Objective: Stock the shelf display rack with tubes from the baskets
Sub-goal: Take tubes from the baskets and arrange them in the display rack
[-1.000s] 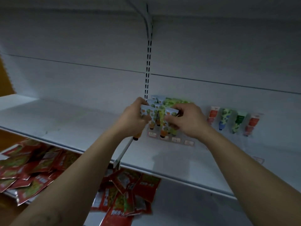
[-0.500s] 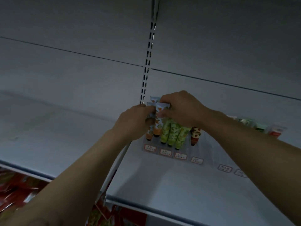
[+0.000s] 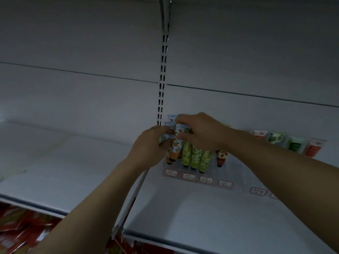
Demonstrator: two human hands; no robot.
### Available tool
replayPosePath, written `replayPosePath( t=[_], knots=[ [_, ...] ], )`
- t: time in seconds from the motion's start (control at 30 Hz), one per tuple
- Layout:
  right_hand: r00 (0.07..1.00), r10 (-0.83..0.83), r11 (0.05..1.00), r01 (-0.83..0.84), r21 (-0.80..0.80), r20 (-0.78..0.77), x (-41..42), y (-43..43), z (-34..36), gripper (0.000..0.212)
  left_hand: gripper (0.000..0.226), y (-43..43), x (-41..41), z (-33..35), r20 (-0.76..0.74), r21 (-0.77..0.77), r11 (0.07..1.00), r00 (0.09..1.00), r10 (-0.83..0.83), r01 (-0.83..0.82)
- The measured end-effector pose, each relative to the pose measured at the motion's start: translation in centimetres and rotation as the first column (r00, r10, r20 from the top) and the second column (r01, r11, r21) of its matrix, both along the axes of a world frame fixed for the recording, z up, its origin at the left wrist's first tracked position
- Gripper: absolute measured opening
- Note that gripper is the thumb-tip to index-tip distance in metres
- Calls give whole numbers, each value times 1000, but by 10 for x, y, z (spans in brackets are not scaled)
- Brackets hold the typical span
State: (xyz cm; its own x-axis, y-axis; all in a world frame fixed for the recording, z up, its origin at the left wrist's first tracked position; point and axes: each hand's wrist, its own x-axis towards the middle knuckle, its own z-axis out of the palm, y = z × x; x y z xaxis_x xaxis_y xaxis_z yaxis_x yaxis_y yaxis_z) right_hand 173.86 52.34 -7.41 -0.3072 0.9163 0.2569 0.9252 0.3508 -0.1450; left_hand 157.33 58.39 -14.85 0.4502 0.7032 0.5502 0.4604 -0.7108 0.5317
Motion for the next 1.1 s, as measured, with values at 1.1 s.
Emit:
replayPosePath(
  t=[1.1],
  knots=[
    [944,-86,995,65,77,319,1,-8,2,25,10,-10,7,16,-127,-37,991,985,120,-126]
  ],
)
